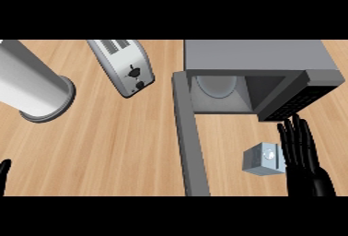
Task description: Pick up the milk, place it into the microwave and close the microwave
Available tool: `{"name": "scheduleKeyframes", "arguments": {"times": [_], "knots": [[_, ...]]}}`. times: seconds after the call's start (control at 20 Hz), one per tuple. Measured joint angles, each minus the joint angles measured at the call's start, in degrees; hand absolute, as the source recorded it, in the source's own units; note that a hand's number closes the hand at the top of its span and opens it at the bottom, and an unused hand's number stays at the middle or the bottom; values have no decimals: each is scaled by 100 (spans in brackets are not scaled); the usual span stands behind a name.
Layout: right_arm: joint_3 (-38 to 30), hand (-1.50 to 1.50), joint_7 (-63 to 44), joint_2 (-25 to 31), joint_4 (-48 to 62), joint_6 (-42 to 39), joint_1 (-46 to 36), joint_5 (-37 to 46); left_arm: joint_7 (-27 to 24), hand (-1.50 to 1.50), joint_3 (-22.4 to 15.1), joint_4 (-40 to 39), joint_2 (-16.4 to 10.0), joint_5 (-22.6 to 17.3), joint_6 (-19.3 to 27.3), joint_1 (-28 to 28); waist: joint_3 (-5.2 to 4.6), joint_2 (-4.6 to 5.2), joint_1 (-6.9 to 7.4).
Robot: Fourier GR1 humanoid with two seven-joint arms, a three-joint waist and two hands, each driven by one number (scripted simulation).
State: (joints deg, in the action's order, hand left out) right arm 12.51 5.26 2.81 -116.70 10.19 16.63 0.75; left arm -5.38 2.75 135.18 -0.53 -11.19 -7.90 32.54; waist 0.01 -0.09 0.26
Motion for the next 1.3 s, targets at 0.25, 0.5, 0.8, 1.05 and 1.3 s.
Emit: {"name": "scheduleKeyframes", "arguments": {"times": [0.25,0.5,0.8,1.05,1.3], "knots": [[-447,-150,765,61,779,-220,106,-286,-42,-150,-125,26,25,82,41,32,2,2,-6],[-729,-150,1277,168,1273,-462,264,-429,-131,-150,-173,84,40,82,9,222,0,0,-3],[-1091,-150,1920,296,2050,-857,198,-643,-252,-150,-195,167,32,17,-64,452,0,1,5],[-1172,-150,2335,356,2582,-998,29,-476,-276,-150,-94,170,17,-60,-147,481,-1,1,7],[-1261,-150,2640,285,3252,-991,-428,-352,-259,-150,56,135,5,-191,-283,471,0,3,12]]}}
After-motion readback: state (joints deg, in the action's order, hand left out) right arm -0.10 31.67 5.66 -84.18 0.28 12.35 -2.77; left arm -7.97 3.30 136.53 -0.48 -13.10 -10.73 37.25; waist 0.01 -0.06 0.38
